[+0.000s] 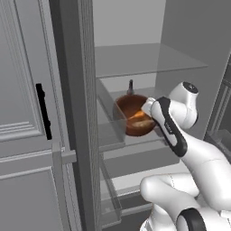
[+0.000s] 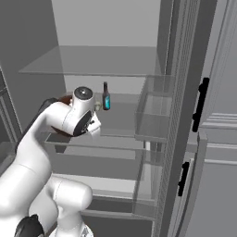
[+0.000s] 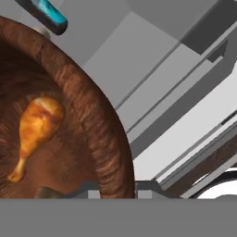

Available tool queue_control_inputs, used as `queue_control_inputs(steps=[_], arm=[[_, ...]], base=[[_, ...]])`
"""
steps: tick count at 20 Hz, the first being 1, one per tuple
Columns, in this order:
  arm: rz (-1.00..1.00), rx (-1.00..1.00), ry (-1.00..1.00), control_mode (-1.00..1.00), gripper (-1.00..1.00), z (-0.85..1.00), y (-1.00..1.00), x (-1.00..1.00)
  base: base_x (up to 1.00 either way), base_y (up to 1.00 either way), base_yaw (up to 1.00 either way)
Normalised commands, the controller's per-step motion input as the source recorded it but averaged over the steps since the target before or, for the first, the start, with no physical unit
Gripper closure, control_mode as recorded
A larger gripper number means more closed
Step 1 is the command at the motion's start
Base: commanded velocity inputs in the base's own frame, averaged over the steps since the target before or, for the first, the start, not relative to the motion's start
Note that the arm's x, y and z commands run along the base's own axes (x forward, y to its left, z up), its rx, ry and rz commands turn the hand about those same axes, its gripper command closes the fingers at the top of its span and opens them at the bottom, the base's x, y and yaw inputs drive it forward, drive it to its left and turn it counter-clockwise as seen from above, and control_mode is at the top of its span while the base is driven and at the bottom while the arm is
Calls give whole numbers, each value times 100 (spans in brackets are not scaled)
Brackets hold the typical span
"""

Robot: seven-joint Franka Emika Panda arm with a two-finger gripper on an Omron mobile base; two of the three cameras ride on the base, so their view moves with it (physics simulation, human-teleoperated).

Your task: Pick the chicken drumstick and sweet potato from their plates and place them in the bowl. Then put the bowl in the fridge.

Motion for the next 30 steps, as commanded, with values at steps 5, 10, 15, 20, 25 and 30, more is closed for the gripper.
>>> queue_control_inputs(steps=[5,10,15,20,25,30], arm=[[5,3,2,-100,100,-16,75,52],[0,-1,10,-100,100,-23,95,81],[-1,-3,5,-100,100,-7,38,51],[-4,0,6,-100,100,-63,-5,17],[-5,0,3,-100,100,-28,8,37],[-13,0,0,-100,100,0,26,57]], base=[[0,0,0],[0,0,0],[0,0,0],[0,0,0],[0,0,0],[0,0,0]])
